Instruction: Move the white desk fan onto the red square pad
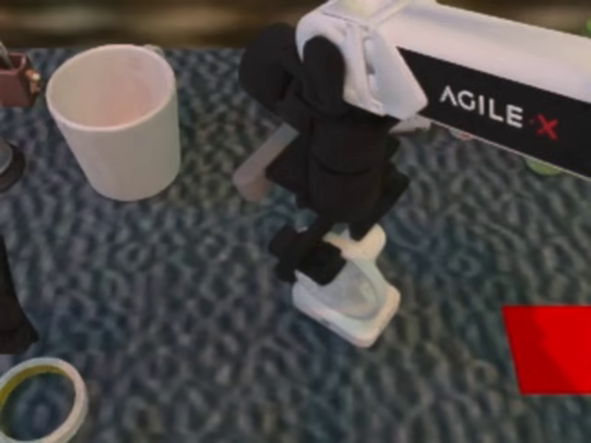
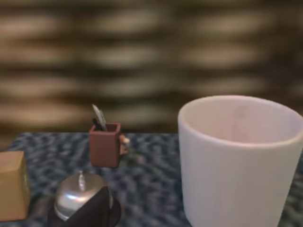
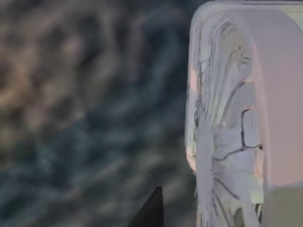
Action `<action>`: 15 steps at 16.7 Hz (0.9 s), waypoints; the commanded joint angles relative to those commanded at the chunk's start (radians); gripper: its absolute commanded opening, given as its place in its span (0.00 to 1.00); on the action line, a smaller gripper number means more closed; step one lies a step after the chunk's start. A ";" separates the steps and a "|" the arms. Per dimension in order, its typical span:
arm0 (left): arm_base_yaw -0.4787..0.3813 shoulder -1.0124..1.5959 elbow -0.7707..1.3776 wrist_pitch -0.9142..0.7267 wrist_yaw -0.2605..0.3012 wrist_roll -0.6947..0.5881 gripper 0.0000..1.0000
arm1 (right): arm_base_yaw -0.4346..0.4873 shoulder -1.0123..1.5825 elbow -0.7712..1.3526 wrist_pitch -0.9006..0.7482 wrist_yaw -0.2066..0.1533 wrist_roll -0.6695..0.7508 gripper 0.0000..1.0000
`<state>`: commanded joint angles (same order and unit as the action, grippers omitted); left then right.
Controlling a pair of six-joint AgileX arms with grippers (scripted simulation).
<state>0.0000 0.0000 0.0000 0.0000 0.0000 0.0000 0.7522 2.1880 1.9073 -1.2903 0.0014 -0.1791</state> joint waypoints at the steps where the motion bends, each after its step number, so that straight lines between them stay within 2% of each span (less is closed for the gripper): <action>1: 0.000 0.000 0.000 0.000 0.000 0.000 1.00 | 0.000 0.000 0.000 0.000 0.000 0.000 0.40; 6: 0.000 0.000 0.000 0.000 0.000 0.000 1.00 | 0.000 0.000 0.000 0.000 0.000 0.000 0.02; 15: 0.000 0.000 0.000 0.000 0.000 0.000 1.00 | -0.004 -0.008 -0.001 -0.001 0.001 0.000 0.00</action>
<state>0.0000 0.0000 0.0000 0.0000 0.0000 0.0000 0.7486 2.1796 1.9063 -1.2909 0.0022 -0.1786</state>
